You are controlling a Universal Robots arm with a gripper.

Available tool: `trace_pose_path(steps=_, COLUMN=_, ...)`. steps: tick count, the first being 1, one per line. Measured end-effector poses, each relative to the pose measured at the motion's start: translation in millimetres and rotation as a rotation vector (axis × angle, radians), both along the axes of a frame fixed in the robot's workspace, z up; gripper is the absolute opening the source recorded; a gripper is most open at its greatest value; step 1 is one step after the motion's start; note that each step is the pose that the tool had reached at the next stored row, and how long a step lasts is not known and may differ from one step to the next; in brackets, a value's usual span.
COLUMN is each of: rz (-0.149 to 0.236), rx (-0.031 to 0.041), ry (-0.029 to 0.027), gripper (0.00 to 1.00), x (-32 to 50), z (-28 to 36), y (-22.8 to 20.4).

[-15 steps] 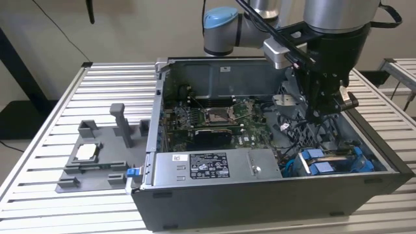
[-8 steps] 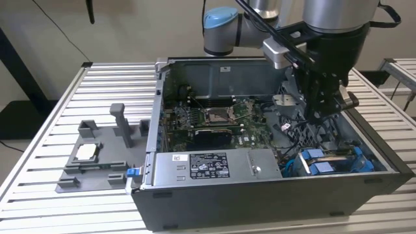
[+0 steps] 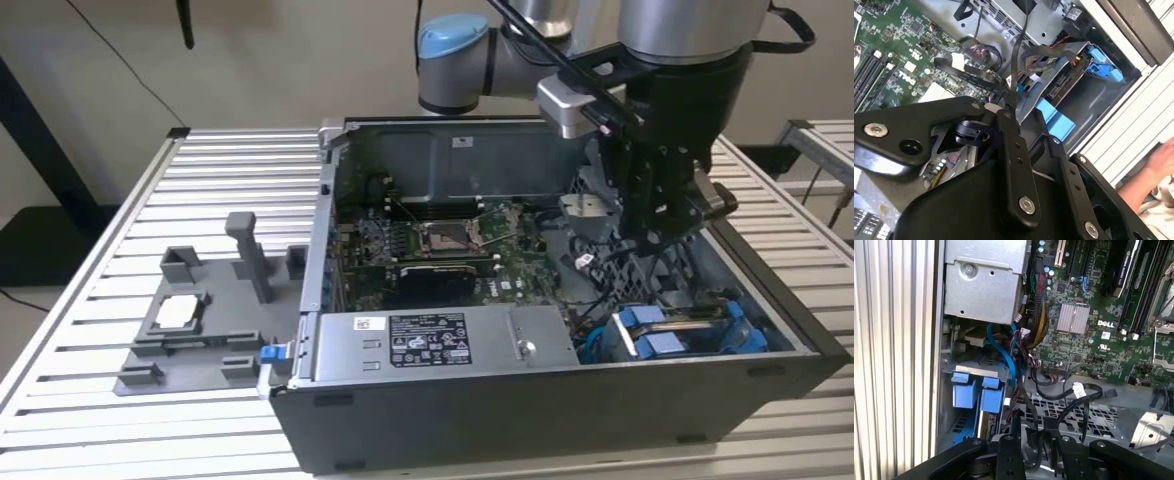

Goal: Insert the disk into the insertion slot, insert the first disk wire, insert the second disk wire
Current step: 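Insert the second disk wire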

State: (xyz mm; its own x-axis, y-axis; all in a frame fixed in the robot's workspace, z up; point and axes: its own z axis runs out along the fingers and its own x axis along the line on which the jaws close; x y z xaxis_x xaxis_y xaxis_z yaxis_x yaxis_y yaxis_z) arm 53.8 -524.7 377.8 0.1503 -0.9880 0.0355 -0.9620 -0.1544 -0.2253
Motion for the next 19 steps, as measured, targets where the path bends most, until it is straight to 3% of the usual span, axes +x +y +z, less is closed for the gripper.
trace_pose_path(steps=4, rz=0.004, rx=-0.0037, ry=-0.004, gripper=0.33, x=0.0, z=-1.9, y=0.2)
trace_pose_path(steps=8, rz=0.006, rx=-0.004, ry=-0.0116, gripper=0.33, x=0.0, z=-2.8, y=0.2)
trace_pose_path(steps=10, rz=0.006, rx=-0.0037, ry=-0.0119, gripper=0.31, x=0.0, z=-3.0, y=0.3)
trace_pose_path(steps=11, rz=0.006, rx=-0.0037, ry=-0.012, gripper=0.24, x=0.0, z=-3.0, y=0.3)
trace_pose_path(steps=13, rz=0.006, rx=-0.0036, ry=-0.0121, gripper=0.24, x=0.0, z=-3.0, y=0.3)
trace_pose_path(steps=14, rz=0.006, rx=-0.0037, ry=-0.0121, gripper=0.18, x=0.0, z=-3.0, y=0.3)
trace_pose_path(steps=19, rz=0.006, rx=-0.0035, ry=-0.0122, gripper=0.16, x=0.1, z=-3.1, y=0.1)
